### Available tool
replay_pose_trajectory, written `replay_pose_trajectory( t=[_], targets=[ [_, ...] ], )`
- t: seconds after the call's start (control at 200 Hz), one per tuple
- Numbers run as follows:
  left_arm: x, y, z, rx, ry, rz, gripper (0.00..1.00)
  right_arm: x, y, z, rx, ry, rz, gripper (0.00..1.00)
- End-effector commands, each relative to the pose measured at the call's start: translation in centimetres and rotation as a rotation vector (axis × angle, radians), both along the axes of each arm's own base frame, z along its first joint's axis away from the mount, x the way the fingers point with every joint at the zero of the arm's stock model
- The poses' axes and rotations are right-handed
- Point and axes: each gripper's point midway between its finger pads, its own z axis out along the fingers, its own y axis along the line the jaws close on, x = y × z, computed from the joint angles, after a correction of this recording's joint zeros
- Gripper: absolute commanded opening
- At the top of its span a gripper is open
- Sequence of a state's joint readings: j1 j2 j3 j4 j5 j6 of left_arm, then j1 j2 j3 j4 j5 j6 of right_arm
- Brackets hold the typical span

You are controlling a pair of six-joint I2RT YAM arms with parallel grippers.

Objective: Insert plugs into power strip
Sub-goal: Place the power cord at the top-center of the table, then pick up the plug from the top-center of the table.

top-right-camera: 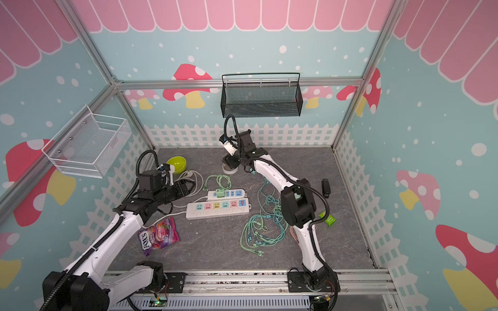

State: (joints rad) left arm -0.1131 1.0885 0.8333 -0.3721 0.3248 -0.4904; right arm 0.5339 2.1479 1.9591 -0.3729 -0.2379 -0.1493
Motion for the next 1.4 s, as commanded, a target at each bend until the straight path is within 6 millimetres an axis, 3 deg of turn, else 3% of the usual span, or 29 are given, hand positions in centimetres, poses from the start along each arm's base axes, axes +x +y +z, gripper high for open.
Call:
replay_pose_trajectory(
  t=[0.0,0.155,0.365,0.825,1.396],
  targets=[
    [-0.9,-0.2,0.5,-0.008,-0.011,-0.021,0.60,0.5,-3.9,-2.6,-0.084,0.031,-0.077,0.71],
    [-1.5,-0.7,1.2,-0.024,-0.027,-0.060,0.62,0.8,-7.6,-5.1,-0.138,0.074,-0.140,0.72],
    [-2.4,-1.6,2.4,-0.062,-0.051,-0.113,0.64,1.7,-10.0,-8.9,-0.164,0.144,-0.176,0.75],
    [-4.5,-2.5,5.0,-0.086,-0.113,-0.186,0.66,5.4,-11.3,-13.9,-0.154,0.225,-0.227,0.75],
    [-5.0,-2.1,5.3,-0.070,-0.120,-0.174,0.66,4.3,-10.7,-17.0,-0.130,0.325,-0.169,0.60]
  ],
)
